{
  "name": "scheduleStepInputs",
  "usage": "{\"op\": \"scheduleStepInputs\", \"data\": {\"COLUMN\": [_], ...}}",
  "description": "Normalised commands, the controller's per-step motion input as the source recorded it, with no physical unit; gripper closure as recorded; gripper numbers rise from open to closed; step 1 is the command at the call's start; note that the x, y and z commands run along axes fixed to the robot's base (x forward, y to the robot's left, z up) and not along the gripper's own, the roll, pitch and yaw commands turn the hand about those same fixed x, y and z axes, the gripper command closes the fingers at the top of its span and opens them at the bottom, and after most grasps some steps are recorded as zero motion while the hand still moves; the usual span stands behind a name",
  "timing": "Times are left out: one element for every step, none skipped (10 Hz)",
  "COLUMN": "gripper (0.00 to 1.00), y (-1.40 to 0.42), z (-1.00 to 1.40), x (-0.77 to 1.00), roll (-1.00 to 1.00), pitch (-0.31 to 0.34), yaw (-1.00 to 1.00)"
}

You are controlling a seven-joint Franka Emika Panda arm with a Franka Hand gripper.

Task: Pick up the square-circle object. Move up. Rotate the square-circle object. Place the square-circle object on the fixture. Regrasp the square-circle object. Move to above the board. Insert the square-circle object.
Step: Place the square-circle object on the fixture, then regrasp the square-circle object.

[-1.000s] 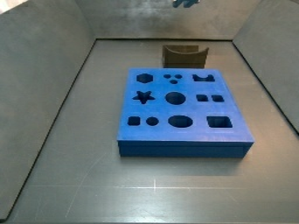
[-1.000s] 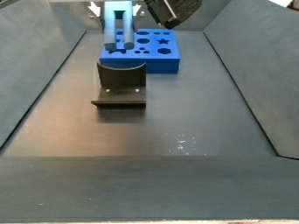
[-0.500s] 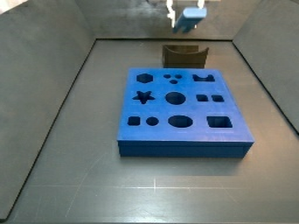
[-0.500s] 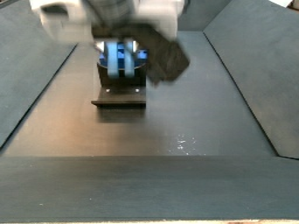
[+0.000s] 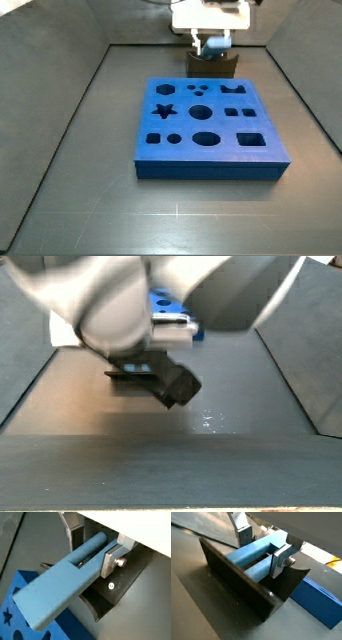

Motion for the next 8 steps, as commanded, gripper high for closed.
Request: {"op": "scheduleStepInputs", "data": {"gripper": [1.0,1.0,1.0,1.0,0.0,0.0,0.0,0.0], "y": [0.12,0.14,0.14,0.14,0.0,0.0,0.0,0.0], "z": [-0.27,-0.24,-0.23,-0.23,0.0,1.0,1.0,1.0], "x": [0.1,0.08,0.08,0.08,0.0,0.0,-0.01,-0.02], "roll": [-0.57,-0.42,-0.32,-0.29,0.0,-0.03,-0.02,-0.01], "pitch": [0.026,-0.016,-0.017,-0.01,0.0,0.05,0.059,0.072], "yaw": [-0.12,-0.12,-0.12,-0.11,0.0,0.1,0.1,0.09]}}
